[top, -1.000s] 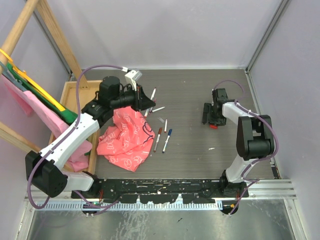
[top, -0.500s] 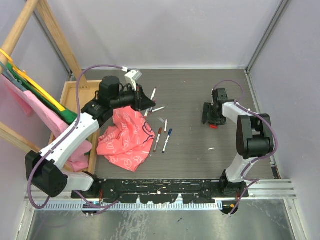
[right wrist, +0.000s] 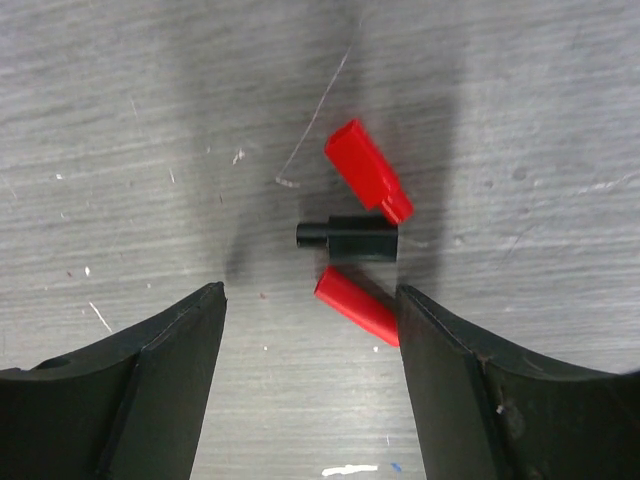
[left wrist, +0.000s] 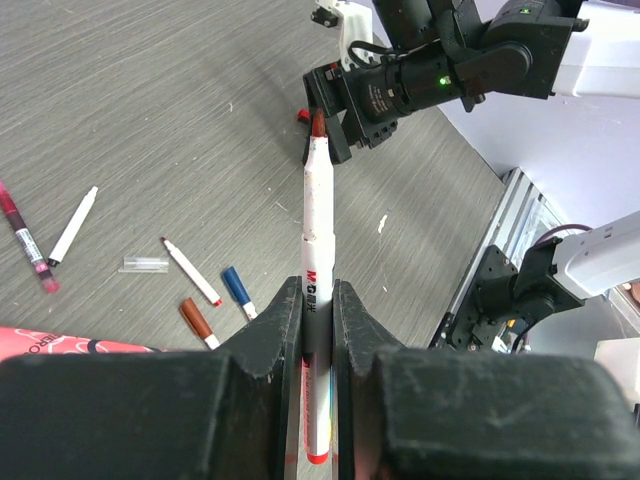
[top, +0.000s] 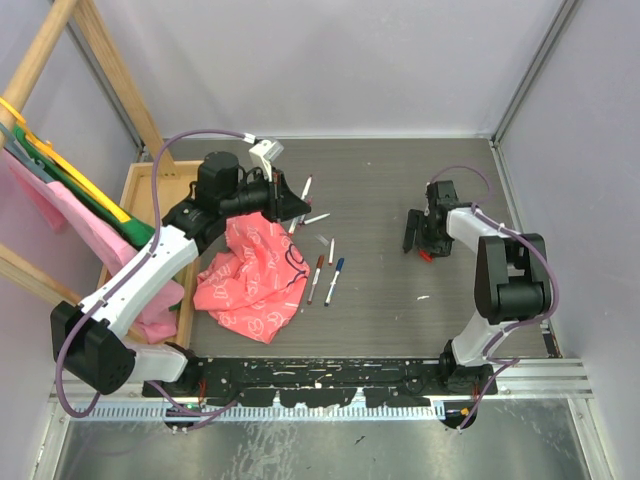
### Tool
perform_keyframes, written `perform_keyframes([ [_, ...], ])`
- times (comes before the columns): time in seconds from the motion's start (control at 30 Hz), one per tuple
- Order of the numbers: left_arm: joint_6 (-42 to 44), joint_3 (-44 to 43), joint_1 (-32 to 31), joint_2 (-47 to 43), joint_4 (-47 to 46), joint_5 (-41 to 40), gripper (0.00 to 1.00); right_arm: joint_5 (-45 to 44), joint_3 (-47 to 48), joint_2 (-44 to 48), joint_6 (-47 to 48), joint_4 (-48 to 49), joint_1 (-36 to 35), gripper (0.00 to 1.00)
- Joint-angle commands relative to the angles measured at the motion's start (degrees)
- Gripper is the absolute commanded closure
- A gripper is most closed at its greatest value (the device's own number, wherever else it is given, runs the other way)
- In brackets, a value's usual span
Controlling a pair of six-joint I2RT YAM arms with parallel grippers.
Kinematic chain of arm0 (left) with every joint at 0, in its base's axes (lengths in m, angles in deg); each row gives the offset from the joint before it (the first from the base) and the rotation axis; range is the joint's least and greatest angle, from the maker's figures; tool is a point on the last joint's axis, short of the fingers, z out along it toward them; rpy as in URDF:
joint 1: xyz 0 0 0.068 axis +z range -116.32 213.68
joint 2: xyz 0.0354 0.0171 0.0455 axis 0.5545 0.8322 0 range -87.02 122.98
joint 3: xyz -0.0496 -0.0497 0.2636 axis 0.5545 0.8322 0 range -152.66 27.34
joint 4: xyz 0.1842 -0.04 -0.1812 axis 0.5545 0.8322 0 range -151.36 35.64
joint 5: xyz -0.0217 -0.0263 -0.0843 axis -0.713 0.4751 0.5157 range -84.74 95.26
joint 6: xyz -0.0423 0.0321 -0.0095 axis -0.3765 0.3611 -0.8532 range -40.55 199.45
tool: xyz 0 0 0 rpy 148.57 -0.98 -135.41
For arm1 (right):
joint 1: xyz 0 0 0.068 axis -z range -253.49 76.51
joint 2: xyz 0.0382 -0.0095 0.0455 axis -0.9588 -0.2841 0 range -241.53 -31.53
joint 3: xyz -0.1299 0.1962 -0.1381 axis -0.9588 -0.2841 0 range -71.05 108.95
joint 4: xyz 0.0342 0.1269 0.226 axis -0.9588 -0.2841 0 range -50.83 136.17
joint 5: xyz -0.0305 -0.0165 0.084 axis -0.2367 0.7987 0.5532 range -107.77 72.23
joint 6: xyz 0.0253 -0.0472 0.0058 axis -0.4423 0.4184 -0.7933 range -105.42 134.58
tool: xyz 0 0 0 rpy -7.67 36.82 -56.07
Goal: Insert the pens into the pen caps
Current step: Move the pen cap to the center of the board.
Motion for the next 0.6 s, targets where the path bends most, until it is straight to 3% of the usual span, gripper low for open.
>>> perform_keyframes([
  [0.0,-0.68,-3.01,0.39,-0.08,-1.93,1.5,1.0,1.47,-1.32,3.83,-1.15,-2.61,-0.05,0.26],
  [0.17,-0.88,-3.02,0.37,0.06,-2.09,1.78,1.0,1.78,-3.21,5.35,-1.07,-3.21,-0.17,0.27],
  [0.43,-0.95,-2.98,0.49,0.24,-2.2,1.87,1.0,0.76,-2.42,3.41,-0.55,-3.04,-0.23,0.44],
  [0.57,-0.99,-3.03,0.48,0.35,-2.28,2.04,1.0,-0.14,-1.05,1.44,-0.2,-3.12,-0.39,0.45],
])
